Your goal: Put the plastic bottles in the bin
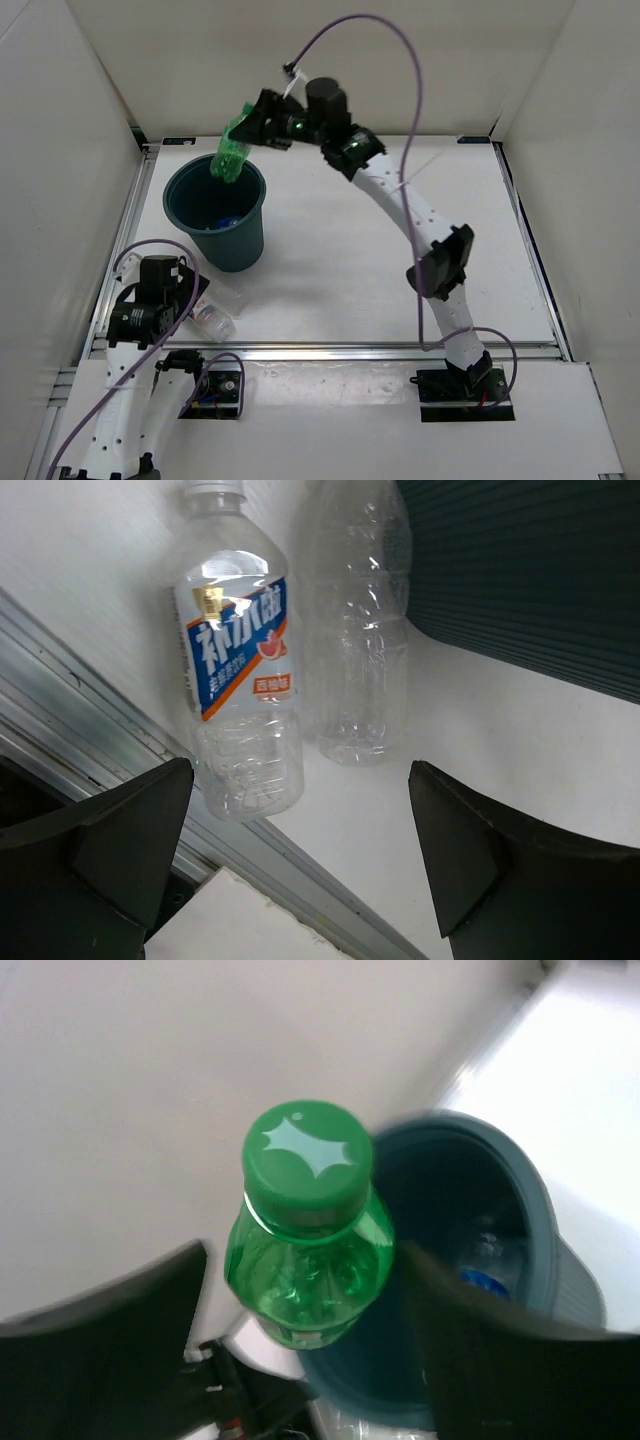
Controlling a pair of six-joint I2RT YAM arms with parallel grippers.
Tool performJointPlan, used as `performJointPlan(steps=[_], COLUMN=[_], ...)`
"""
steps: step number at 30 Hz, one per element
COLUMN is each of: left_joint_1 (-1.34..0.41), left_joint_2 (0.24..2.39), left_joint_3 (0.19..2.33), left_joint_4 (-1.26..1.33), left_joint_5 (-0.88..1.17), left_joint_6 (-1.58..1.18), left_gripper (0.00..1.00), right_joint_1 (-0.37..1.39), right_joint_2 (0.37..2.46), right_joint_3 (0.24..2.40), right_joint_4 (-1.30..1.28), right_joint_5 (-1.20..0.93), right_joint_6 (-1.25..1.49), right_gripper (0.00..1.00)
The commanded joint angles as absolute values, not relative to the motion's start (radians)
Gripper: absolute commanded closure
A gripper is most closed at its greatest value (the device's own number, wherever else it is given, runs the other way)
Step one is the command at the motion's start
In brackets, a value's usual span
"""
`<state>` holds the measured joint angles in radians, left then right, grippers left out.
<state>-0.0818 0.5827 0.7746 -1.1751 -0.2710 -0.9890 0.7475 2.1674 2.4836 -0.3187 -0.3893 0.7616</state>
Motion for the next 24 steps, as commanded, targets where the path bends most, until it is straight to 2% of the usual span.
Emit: performJointPlan(steps=[1, 4, 11, 16, 24], left_joint_1=[-0.086, -0.086, -0.086, -0.086, -0.086], left_joint_2=[0.621, 0.634, 0.595, 0.586, 0.606], left_joint_3=[0.816, 0.825, 0.708, 0.609, 0.609], left_joint_4=[-1.126, -1.126, -1.003, -0.968, -1.051], left_joint_5=[-0.203, -0.181, -0.121, -0.120, -0.322], left_joint_6=[-0.910, -0.899, -0.919, -0.959, -1.064], left_gripper=[0.00, 0.00, 0.00, 0.00, 0.00], right_joint_1=[0.793, 0.793, 0.692, 0.649, 0.618], right_joint_2=[2.236, 2.191, 1.799, 1.645, 1.586], right_joint_3=[2.507, 2.490, 2.095, 1.909, 1.870], right_joint_4=[-0.268, -0.359, -0.480, -0.553, -0.655], right_joint_5=[-0.291, -0.247, -0.288, -0.339, -0.373], right_joint_6=[0.723, 0.666, 0.601, 0.574, 0.511], right_gripper=[0.12, 0.00, 0.00, 0.00, 0.00])
